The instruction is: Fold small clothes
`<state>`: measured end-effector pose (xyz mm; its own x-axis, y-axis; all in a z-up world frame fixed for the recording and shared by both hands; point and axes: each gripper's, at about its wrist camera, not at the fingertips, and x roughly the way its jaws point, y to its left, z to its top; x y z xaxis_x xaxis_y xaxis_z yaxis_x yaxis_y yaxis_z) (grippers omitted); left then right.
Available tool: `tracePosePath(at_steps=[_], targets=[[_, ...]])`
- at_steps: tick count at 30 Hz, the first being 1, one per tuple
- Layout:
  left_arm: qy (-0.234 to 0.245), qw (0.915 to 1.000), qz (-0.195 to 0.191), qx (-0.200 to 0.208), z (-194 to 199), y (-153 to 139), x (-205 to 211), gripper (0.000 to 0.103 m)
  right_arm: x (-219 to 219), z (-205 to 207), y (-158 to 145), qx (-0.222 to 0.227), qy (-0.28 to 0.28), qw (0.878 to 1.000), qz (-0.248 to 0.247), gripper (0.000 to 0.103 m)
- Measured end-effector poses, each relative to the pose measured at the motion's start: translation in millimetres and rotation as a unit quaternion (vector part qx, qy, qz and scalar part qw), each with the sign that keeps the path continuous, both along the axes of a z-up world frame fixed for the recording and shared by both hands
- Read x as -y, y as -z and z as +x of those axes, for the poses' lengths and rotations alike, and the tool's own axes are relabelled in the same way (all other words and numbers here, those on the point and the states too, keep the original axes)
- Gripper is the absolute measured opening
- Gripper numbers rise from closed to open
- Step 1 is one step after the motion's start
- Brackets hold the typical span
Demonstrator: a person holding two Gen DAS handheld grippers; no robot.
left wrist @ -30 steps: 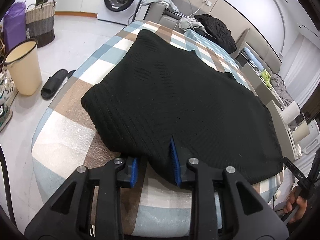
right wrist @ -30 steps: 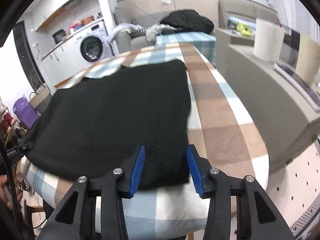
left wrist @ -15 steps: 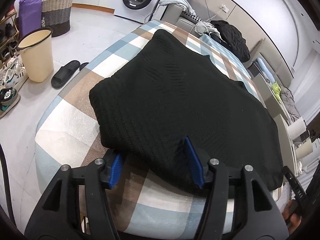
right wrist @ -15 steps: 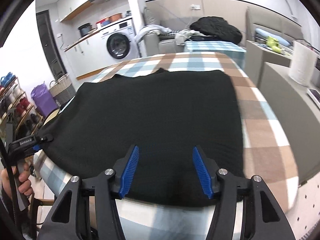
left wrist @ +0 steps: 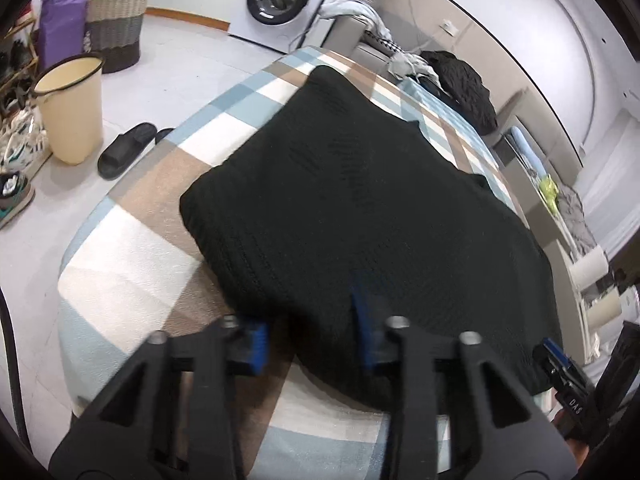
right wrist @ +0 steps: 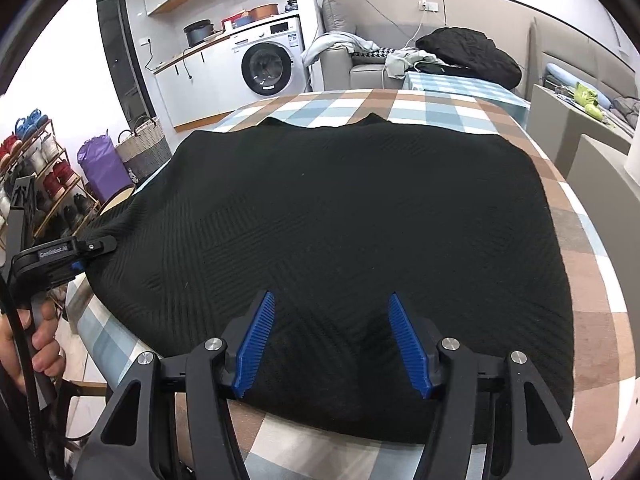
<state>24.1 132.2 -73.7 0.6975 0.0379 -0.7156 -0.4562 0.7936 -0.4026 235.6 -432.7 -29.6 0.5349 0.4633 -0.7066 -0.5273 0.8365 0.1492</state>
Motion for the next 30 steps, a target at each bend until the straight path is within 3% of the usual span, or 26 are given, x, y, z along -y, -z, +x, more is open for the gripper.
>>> tracePosePath(at_steps=[6,11,15,19,21,23,25,26,27,30], targets=[[0.019,0.9972,0.07,0.02,6,-19,16,0.021,0,-1,7,-0.011,0.0,1.0,-0.003,0.062],[0.05,0.9848,0.153,0.065,21,-56,50,0.019,2,1,6,-0.015,-0.002,1.0,0.006,0.063],[0.131,0.9643,0.206,0.103,46,-83,102,0.019,5,1,5,-0.018,0.001,1.0,0.013,0.063],[0.251,0.9316,0.235,0.12,66,-85,170,0.019,13,6,5,-0.023,0.013,0.999,0.022,0.063],[0.306,0.9149,0.24,0.107,72,-74,197,0.02,20,11,5,-0.026,0.027,0.999,0.024,0.063],[0.357,0.8999,0.236,0.084,76,-59,217,0.023,25,14,5,-0.029,0.038,0.999,0.027,0.063],[0.377,0.8937,0.233,0.07,74,-46,225,0.032,33,15,4,-0.029,0.051,0.998,0.028,0.063],[0.385,0.892,0.228,0.066,72,-43,226,0.037,37,15,3,-0.029,0.058,0.997,0.03,0.063],[0.394,0.8913,0.214,0.065,68,-40,223,0.048,41,15,2,-0.03,0.064,0.997,0.032,0.063],[0.385,0.8991,0.191,0.083,51,-44,206,0.064,53,15,-5,-0.027,0.083,0.995,0.043,0.063]])
